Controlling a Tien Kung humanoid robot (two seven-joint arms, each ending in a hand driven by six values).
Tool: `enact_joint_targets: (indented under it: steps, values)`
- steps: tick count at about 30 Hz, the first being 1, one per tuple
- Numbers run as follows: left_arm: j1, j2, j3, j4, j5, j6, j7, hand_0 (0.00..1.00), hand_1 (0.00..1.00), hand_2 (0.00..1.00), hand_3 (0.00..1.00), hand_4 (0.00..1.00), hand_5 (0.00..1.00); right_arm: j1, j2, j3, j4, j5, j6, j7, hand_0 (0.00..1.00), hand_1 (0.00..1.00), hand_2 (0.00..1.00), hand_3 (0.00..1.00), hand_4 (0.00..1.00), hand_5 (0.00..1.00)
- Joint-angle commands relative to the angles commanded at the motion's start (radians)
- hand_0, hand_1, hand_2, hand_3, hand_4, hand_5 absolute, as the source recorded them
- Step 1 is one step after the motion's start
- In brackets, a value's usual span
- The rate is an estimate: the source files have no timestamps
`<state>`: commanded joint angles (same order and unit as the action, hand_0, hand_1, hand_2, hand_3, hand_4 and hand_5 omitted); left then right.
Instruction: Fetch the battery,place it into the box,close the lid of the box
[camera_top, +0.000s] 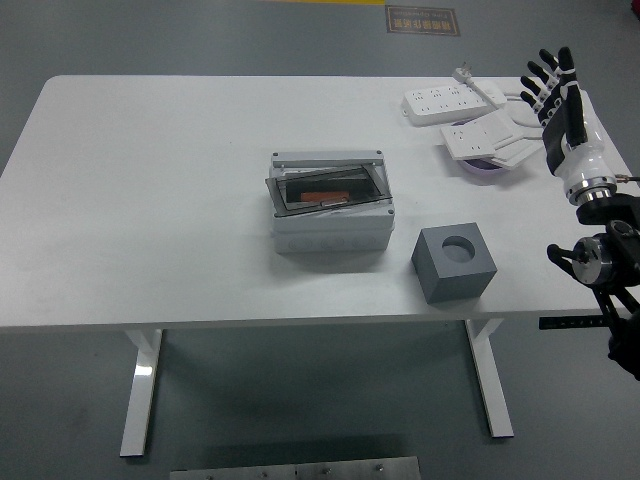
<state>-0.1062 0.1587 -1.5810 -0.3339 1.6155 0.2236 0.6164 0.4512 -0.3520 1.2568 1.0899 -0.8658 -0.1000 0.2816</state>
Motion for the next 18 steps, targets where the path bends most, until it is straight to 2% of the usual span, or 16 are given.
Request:
enact_joint_targets:
  steps: [9, 18]
  values:
    - [0.003, -0.001, 0.0, 0.001, -0.001, 0.001, -0.002, 0.45, 0.642, 0.64, 0.67, 0.791, 0.944, -0.002, -0.005, 0.017, 0.059, -0.07, -0.041, 0.021, 0.992, 0.991, 0.997, 0.998, 0.998, 0.998]
    - [0.003, -0.004, -0.002, 0.001, 0.002, 0.002, -0.004, 0.45, 0.642, 0.64, 0.67, 0.792, 0.946, -0.008, -0.005, 0.031, 0.081, -0.068, -0.065, 0.028, 0.98, 0.981, 0.995, 0.998, 0.998, 0.998]
